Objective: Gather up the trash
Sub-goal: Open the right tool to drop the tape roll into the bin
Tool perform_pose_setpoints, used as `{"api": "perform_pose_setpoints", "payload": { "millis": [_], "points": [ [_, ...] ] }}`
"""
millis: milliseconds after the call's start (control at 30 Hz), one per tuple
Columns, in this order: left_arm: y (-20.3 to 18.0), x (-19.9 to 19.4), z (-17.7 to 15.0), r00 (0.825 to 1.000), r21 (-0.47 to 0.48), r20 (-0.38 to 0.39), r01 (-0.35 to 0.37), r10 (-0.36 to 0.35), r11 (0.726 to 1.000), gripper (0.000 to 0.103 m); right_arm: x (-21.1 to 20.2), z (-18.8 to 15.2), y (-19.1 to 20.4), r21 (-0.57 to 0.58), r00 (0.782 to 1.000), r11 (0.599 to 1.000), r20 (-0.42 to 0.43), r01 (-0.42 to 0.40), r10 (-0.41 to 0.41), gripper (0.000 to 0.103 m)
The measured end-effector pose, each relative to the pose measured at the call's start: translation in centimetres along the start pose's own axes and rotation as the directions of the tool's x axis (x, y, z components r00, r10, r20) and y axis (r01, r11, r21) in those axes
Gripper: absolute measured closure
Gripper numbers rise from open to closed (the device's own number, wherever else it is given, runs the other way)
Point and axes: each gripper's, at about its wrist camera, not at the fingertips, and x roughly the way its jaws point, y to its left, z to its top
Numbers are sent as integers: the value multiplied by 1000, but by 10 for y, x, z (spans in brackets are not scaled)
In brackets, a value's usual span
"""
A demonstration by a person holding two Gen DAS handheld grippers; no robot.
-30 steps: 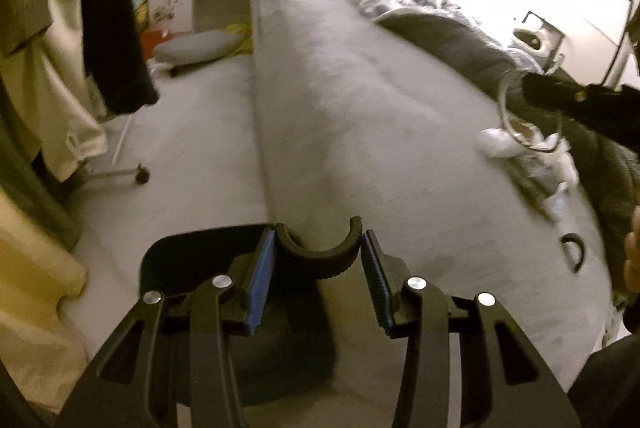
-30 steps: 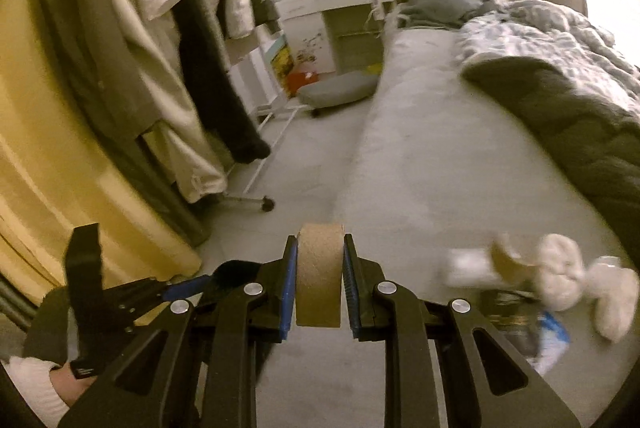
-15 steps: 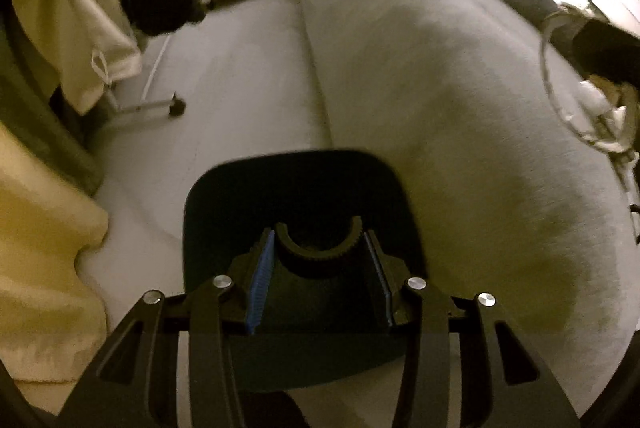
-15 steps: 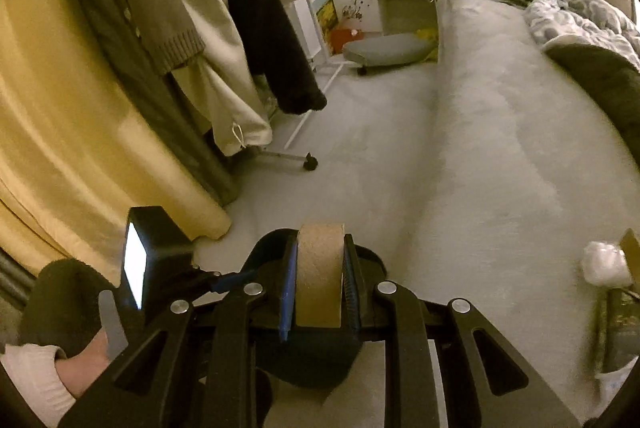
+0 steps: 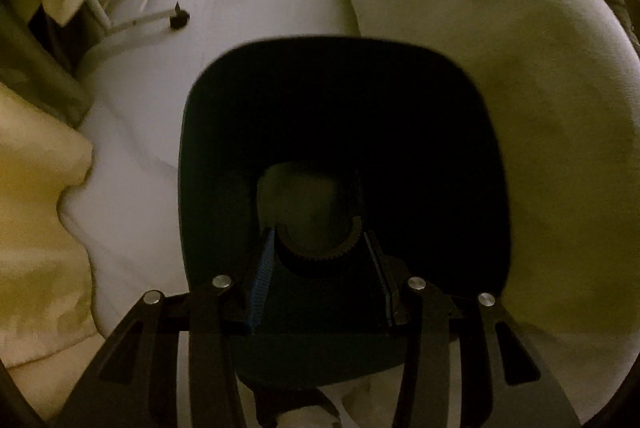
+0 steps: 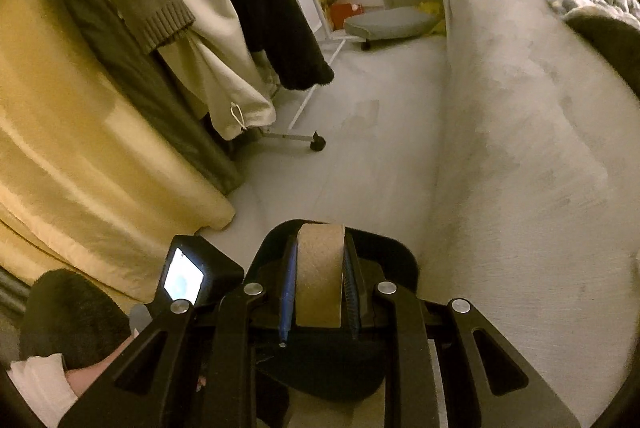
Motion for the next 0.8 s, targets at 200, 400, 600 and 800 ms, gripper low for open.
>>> {"api": "perform_pose_setpoints", "payload": {
  "millis": [200, 400, 600, 800],
  "points": [
    [3, -5, -4, 1000, 35, 12, -12, 11, 999, 51, 26, -1, -2, 23, 999, 1000, -50, 1, 0, 81],
    [3, -38, -5, 994, 87, 108, -34, 24, 996, 24, 53, -5, -2, 32, 995, 999, -98, 8, -4, 81],
    [4, -74, -8, 976, 115, 218, -48, 22, 992, 22, 76, -12, -1, 50, 990, 999, -141, 10, -3, 81],
    [12, -117, -11, 922, 100, 388, -29, -12, 995, 22, 95, -20, -5, 79, 986, 997, -167, 19, -5, 81]
  ]
}}
